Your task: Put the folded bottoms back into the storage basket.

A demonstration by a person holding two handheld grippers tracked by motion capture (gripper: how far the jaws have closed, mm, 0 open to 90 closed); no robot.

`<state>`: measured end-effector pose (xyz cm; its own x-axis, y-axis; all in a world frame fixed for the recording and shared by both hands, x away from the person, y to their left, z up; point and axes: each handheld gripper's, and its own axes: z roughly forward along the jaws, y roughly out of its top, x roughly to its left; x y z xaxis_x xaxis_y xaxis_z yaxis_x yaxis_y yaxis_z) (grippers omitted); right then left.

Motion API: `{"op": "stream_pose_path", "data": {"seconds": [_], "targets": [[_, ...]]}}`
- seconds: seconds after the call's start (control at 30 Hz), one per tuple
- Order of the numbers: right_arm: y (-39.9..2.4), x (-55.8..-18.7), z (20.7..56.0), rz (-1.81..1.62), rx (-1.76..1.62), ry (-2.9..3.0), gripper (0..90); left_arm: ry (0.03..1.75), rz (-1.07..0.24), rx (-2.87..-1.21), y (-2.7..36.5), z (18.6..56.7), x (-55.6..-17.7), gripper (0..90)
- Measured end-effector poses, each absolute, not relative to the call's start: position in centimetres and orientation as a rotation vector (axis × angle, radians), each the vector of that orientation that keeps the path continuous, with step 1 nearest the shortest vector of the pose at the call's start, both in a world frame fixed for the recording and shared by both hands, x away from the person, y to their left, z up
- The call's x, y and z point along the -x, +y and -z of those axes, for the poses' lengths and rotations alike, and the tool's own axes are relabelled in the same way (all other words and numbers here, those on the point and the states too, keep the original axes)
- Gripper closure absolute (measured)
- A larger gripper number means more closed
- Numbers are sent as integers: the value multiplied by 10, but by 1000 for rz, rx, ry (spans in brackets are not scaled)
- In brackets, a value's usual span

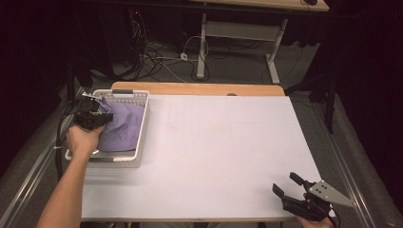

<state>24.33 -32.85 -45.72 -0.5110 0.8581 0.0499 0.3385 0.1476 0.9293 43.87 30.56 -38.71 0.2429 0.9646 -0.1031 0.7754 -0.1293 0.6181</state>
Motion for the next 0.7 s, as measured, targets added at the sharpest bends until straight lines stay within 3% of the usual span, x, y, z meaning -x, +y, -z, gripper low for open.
{"op": "stream_pose_path", "data": {"seconds": [0.7], "targets": [[-328, -243, 457, -1349, -1142, 1929, 219, 1656, -408, -1909, 314, 414, -445, 769]]}}
